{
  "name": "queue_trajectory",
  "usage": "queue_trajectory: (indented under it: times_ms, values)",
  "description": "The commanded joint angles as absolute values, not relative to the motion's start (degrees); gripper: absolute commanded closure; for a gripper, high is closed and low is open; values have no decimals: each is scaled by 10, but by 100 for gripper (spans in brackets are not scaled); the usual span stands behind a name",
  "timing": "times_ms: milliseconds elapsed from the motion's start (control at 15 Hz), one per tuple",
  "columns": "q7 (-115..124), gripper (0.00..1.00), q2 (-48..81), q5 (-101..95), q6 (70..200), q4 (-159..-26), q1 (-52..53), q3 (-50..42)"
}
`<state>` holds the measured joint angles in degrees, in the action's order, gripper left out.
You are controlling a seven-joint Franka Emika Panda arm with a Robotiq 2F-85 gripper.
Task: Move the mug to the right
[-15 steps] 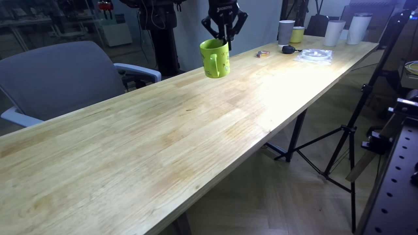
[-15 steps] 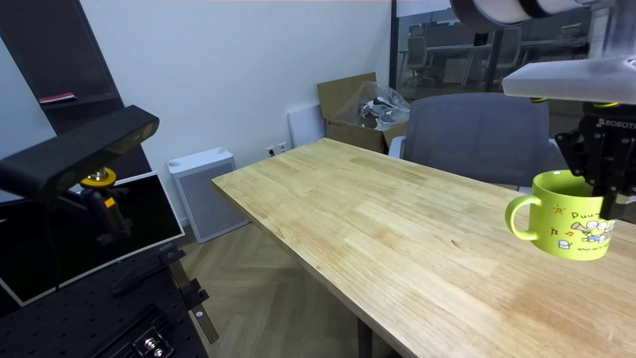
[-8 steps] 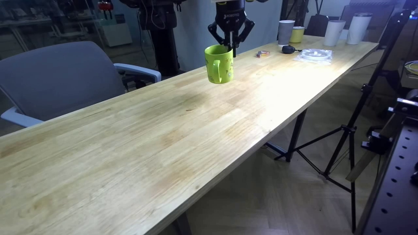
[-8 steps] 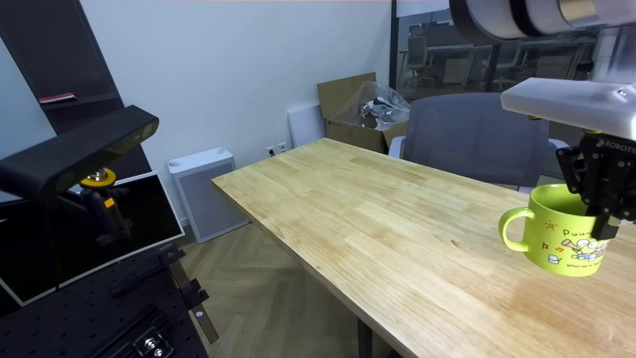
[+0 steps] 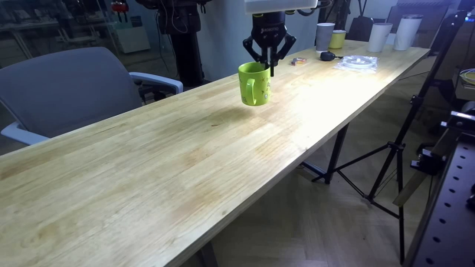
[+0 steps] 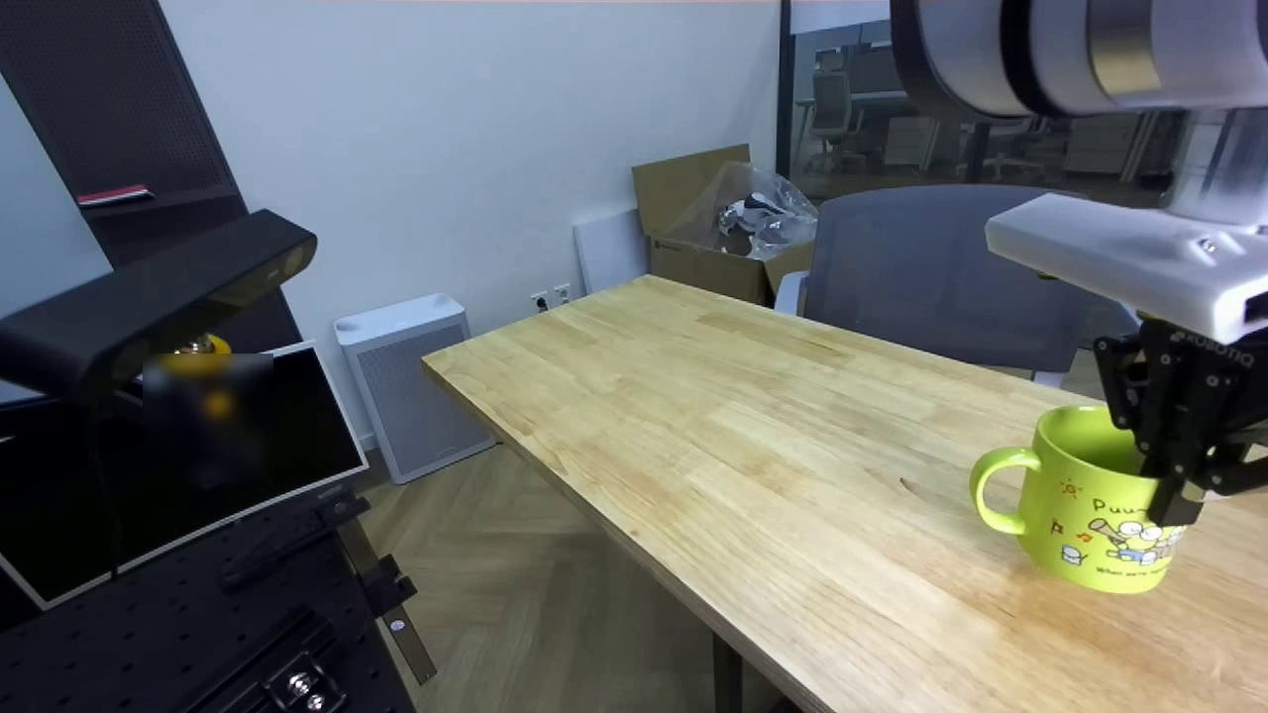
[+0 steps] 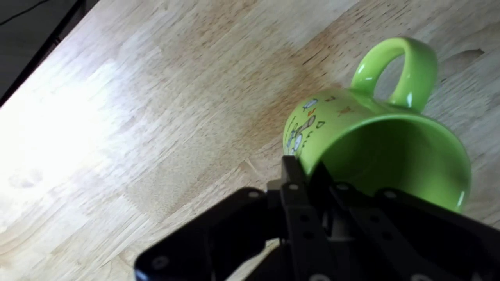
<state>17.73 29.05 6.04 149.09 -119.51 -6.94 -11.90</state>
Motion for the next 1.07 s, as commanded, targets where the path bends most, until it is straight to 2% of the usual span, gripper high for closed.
queue_trajectory:
  times_ms: [0, 933, 1000]
  values:
    - [170, 98, 293, 70, 1497, -1194, -83, -117]
    - [152, 98, 330, 80, 1495, -1183, -109, -117]
    - [154, 73, 330, 79, 1495, -1182, -108, -118]
